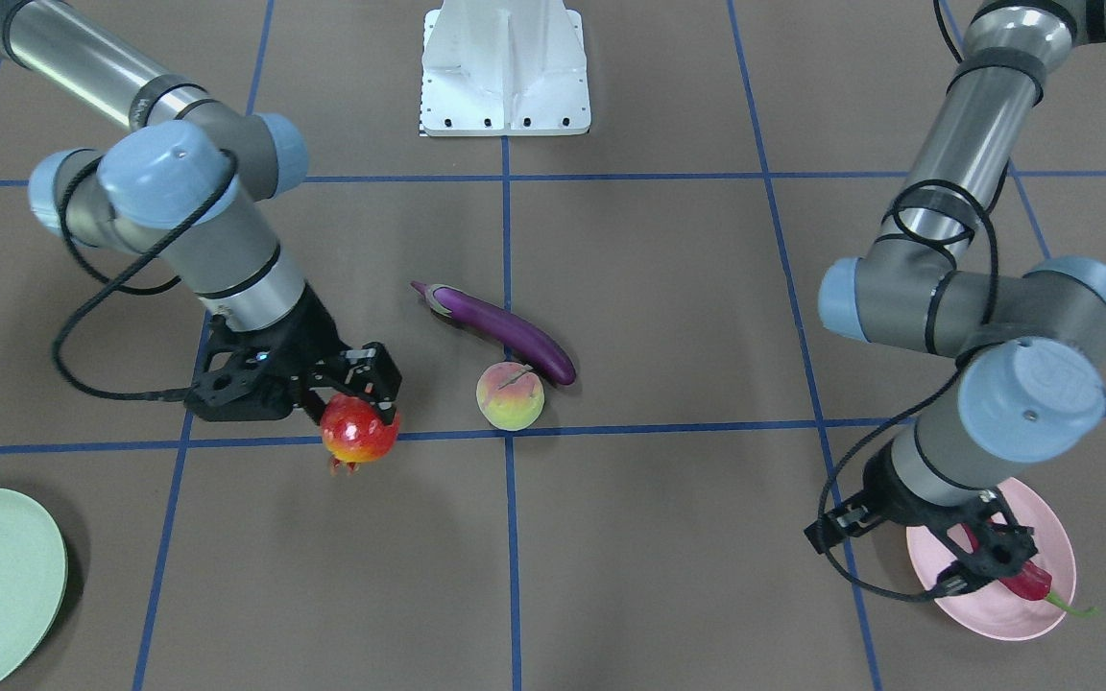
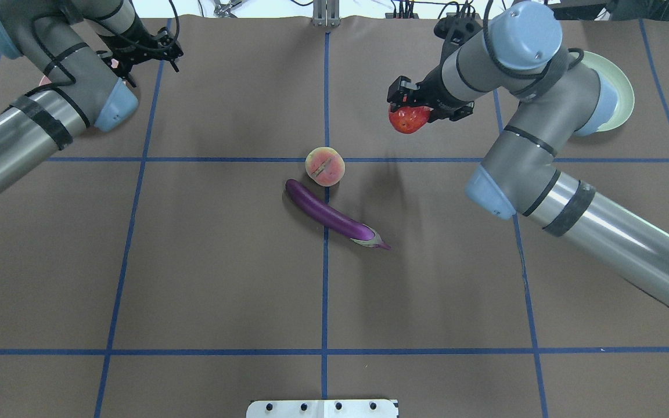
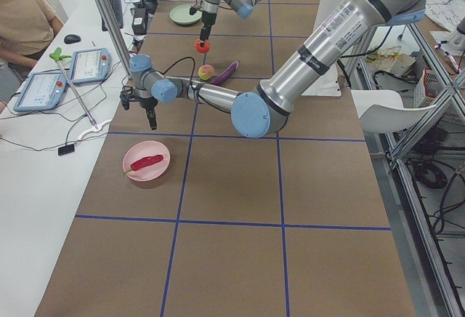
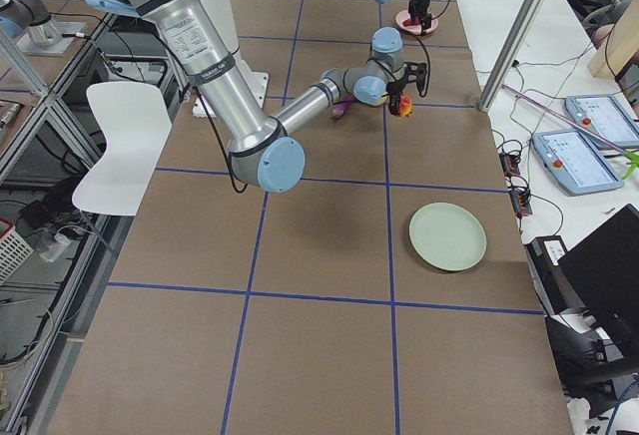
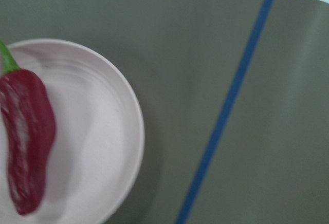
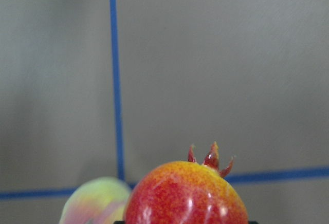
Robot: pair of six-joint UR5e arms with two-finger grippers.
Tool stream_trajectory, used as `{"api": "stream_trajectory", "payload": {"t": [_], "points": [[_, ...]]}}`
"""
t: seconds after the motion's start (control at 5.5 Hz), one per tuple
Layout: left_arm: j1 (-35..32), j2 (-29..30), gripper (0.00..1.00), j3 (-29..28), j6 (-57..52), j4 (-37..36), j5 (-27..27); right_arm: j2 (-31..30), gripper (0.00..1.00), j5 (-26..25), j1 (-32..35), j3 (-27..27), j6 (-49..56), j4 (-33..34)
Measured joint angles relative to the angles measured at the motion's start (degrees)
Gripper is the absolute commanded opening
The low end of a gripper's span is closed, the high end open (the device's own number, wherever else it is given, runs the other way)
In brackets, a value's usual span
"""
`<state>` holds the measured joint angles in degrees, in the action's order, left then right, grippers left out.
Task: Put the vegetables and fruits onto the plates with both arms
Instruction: 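Carry the pomegranate toward the green plate while the left gripper reaches for eggplant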
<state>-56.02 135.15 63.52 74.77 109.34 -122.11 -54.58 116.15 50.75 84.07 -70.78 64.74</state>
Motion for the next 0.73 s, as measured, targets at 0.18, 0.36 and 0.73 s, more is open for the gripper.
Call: {"api": "stream_trajectory", "payload": {"t": [0.18, 0.36, 0.73], "points": [[4.24, 0.22, 1.00, 5.47, 11.60, -0.24, 0.32, -0.22, 0.00, 3.37, 5.58, -4.81, 5.35, 0.37], [7.78, 1.36, 1.00, 8.94, 21.42, -0.89, 0.68, -0.40, 0.00, 4.75, 9.34, -9.79, 10.97, 0.48], [16.01, 8.16, 1.00, 11.18, 33.32, -9.56, 5.61, -1.21, 0.00, 3.82, 15.10, -17.60, 18.33, 0.52]]}}
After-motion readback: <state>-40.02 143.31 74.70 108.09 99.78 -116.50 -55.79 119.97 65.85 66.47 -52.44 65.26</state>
